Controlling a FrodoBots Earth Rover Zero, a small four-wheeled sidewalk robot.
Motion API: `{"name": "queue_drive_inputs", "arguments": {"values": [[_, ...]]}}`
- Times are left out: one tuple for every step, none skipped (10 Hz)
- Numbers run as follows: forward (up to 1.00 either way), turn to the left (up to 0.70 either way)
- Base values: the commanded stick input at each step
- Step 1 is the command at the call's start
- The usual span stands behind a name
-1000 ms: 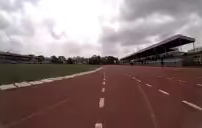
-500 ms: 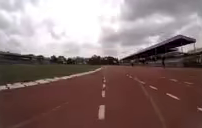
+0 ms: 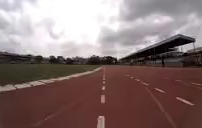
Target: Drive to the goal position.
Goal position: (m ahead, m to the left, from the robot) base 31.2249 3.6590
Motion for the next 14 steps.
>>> {"name": "queue_drive_inputs", "arguments": {"values": [[0.7,0.0],[0.7,0.0],[0.7,0.0],[0.7,0.0],[0.7,0.0],[0.7,0.0],[0.7,0.0],[0.7,0.0],[0.7,0.0],[0.7,0.0],[0.7,0.0],[0.7,0.0],[0.7,0.0],[0.7,0.0]]}}
